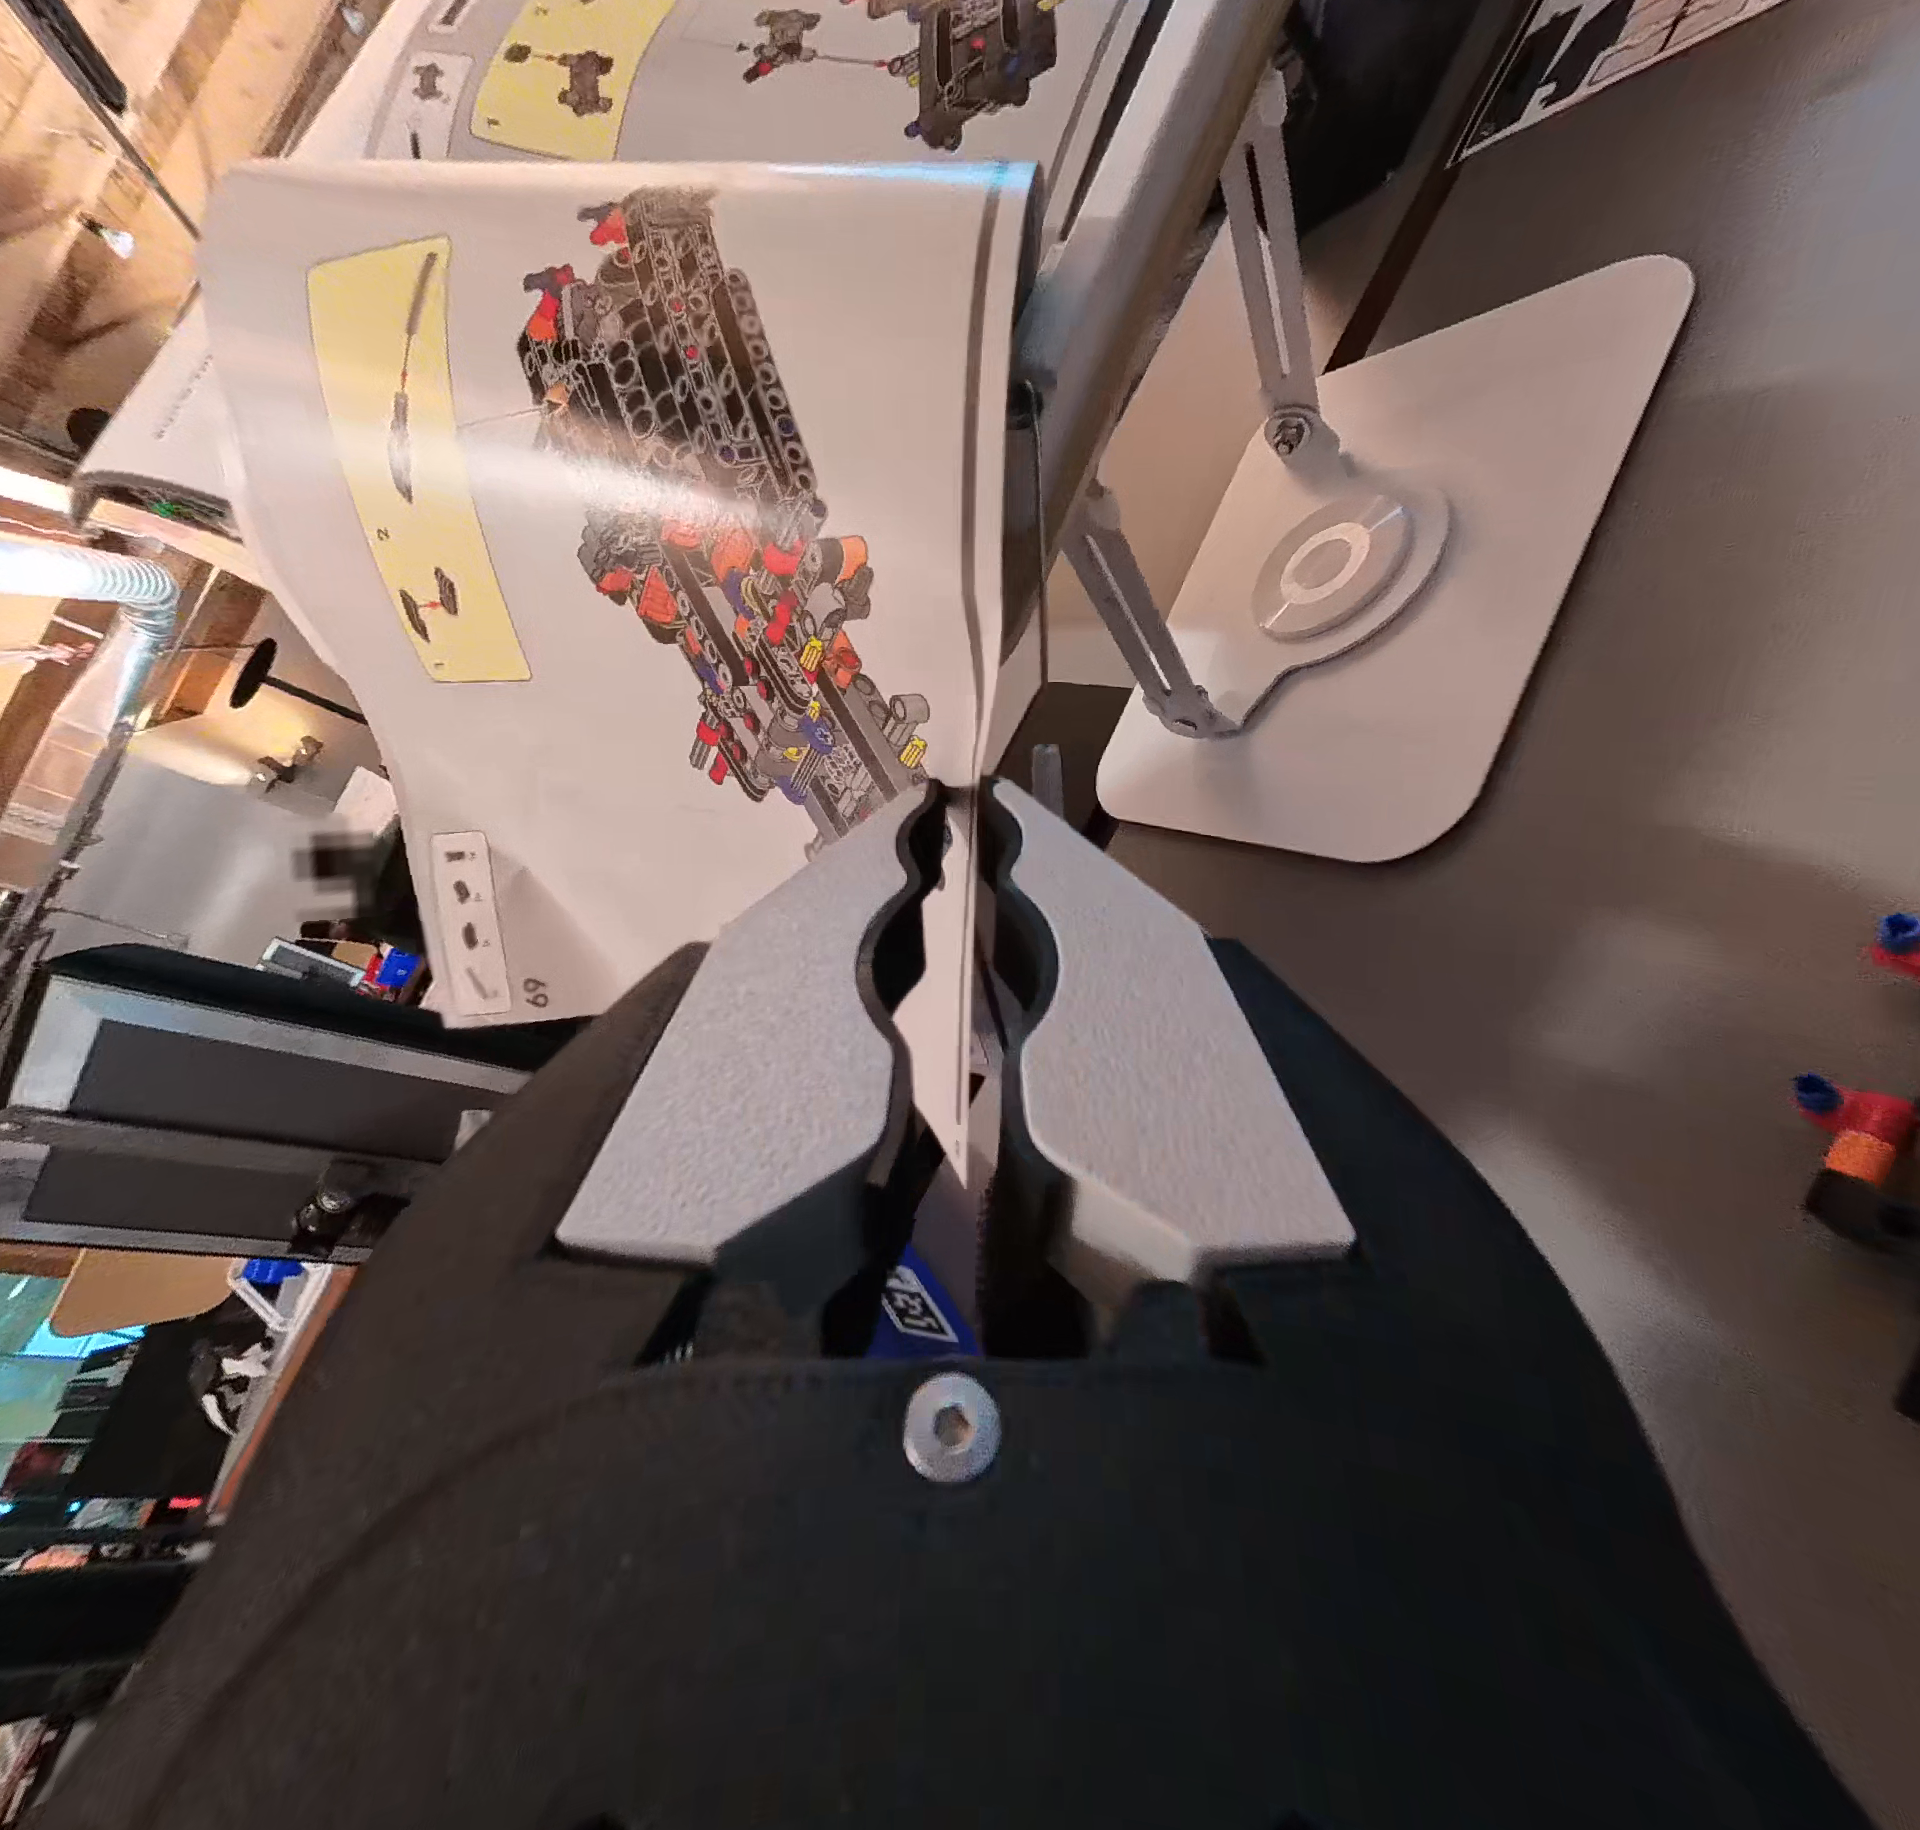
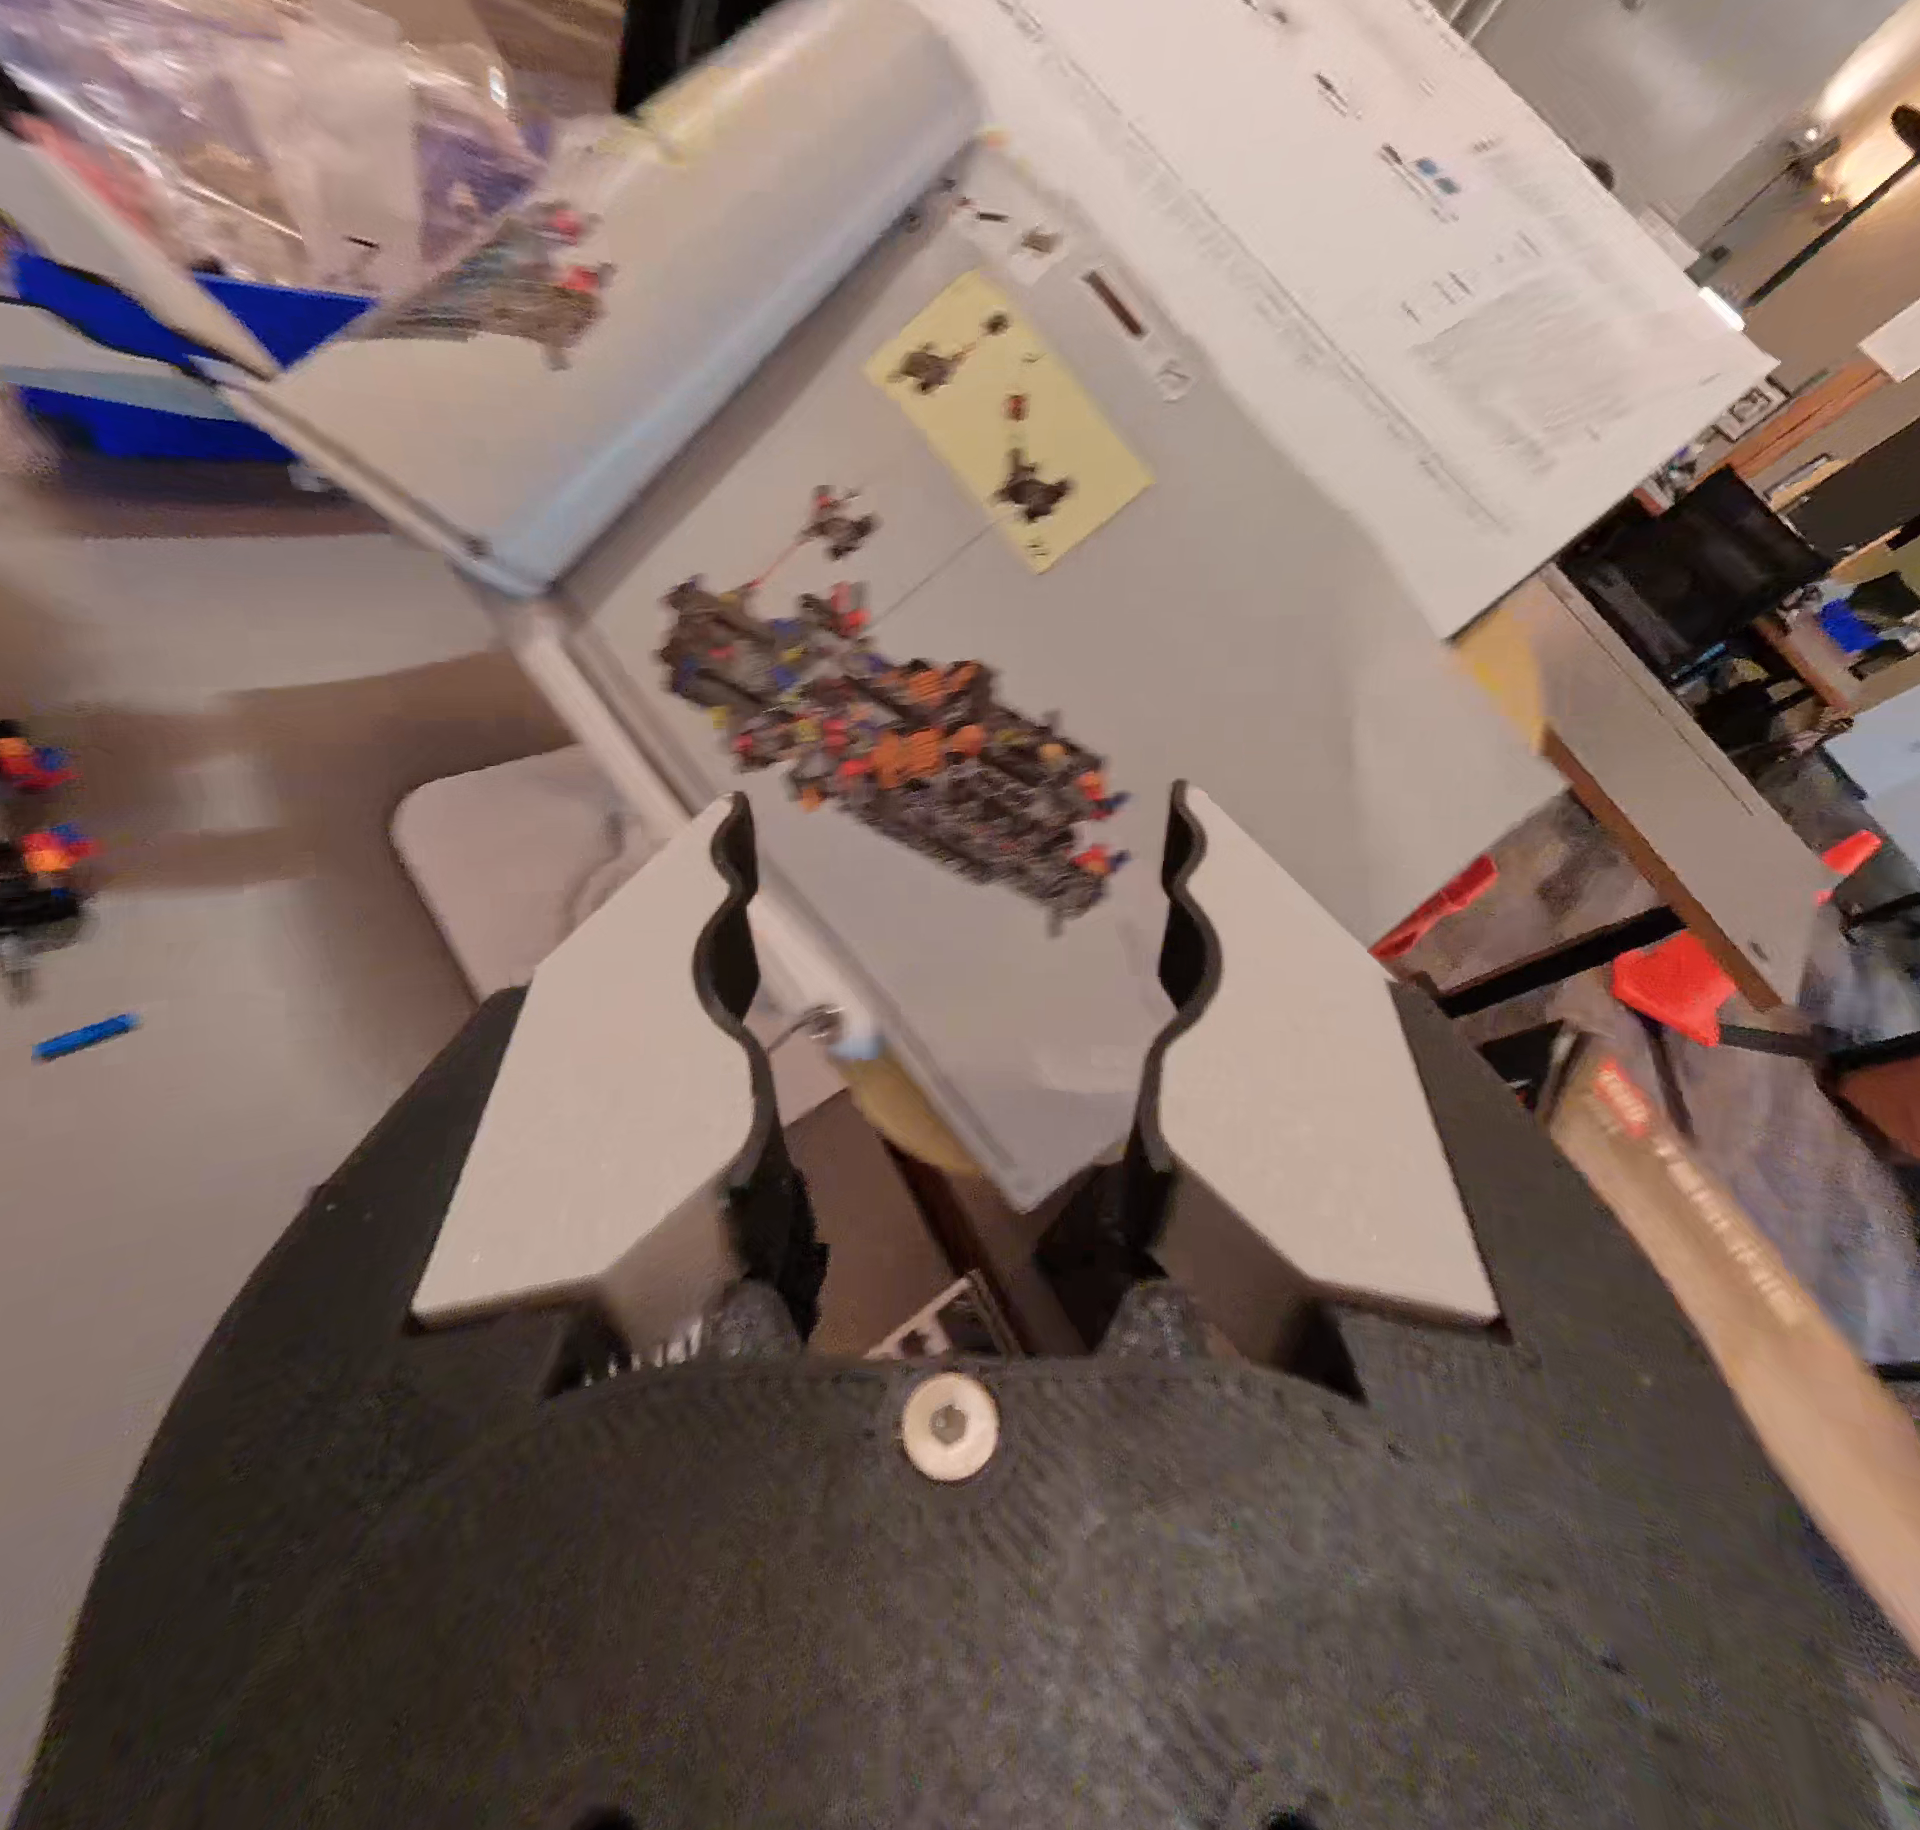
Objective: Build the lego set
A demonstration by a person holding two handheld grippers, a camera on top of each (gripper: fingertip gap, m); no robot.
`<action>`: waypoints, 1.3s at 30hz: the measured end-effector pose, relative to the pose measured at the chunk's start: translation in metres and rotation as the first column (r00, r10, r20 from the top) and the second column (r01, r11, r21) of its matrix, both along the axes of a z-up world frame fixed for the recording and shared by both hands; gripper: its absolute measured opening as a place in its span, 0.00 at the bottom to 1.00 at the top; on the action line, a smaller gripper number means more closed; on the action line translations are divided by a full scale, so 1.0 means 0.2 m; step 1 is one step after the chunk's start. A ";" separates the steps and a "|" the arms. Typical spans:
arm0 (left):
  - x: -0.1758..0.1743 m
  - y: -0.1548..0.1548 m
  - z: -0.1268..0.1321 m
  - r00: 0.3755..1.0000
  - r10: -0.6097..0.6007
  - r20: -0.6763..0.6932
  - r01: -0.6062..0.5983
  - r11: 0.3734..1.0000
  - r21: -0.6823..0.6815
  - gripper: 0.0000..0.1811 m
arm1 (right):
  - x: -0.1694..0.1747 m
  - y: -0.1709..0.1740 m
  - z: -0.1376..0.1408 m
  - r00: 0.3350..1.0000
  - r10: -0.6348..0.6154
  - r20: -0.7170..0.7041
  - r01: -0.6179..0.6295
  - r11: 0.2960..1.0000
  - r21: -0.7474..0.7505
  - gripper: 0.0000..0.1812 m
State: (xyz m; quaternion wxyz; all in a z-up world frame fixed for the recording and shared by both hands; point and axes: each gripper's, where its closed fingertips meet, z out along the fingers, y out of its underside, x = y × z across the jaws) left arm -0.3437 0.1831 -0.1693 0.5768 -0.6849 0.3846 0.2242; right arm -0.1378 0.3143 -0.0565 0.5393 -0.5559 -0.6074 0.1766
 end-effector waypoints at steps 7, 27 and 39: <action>-0.09 0.00 -0.01 0.999 0.035 0.014 -0.034 0.997 -0.063 0.00 | -0.13 0.44 0.10 0.995 -0.077 0.066 0.072 0.994 0.081 0.52; -0.10 0.03 -0.05 0.999 0.033 -0.005 -0.033 0.992 -0.121 0.00 | -0.22 0.64 0.02 0.984 -0.079 0.159 0.066 0.994 0.083 0.33; -0.10 0.03 -0.06 0.999 0.032 -0.010 -0.033 0.991 -0.130 0.01 | -0.18 0.53 0.06 0.981 -0.052 0.189 0.023 0.988 0.154 0.08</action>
